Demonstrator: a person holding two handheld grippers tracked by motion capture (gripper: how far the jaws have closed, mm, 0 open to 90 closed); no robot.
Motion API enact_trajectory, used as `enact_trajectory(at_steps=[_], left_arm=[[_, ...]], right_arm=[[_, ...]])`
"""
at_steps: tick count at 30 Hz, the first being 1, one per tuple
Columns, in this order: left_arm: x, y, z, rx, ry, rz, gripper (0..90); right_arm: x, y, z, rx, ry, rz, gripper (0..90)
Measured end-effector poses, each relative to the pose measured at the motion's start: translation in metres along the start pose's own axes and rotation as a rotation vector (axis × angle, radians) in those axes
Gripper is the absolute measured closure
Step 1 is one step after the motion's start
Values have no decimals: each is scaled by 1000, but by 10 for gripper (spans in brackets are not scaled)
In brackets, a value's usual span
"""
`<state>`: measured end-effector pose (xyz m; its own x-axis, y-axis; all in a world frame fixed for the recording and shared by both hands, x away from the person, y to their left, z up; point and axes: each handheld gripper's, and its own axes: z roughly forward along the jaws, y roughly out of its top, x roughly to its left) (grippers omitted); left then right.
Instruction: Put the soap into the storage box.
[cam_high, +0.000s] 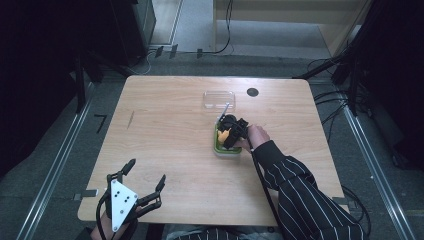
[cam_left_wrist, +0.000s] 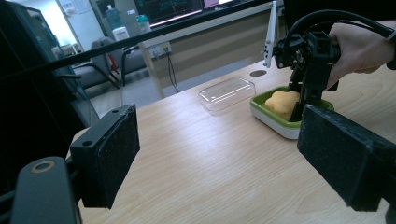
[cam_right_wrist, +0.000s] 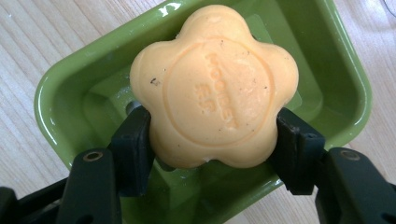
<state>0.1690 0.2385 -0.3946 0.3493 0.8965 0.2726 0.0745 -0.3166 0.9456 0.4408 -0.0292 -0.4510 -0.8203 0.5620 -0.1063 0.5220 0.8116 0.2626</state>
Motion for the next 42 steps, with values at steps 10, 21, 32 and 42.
enact_trajectory(at_steps=[10, 21, 32, 42], left_arm=[[0, 0, -2, 1, 3, 1, 130], [0, 0, 0, -4, -5, 0, 130], [1, 0, 0, -6, -3, -2, 130], [0, 0, 0, -4, -5, 0, 130]], right_arm=[[-2, 0, -17, -45, -7, 15, 244], [-1, -9, -35, -51, 13, 64, 90], [-7, -35, -55, -48, 19, 103, 39], [-4, -59, -64, -20, -5, 120, 35]])
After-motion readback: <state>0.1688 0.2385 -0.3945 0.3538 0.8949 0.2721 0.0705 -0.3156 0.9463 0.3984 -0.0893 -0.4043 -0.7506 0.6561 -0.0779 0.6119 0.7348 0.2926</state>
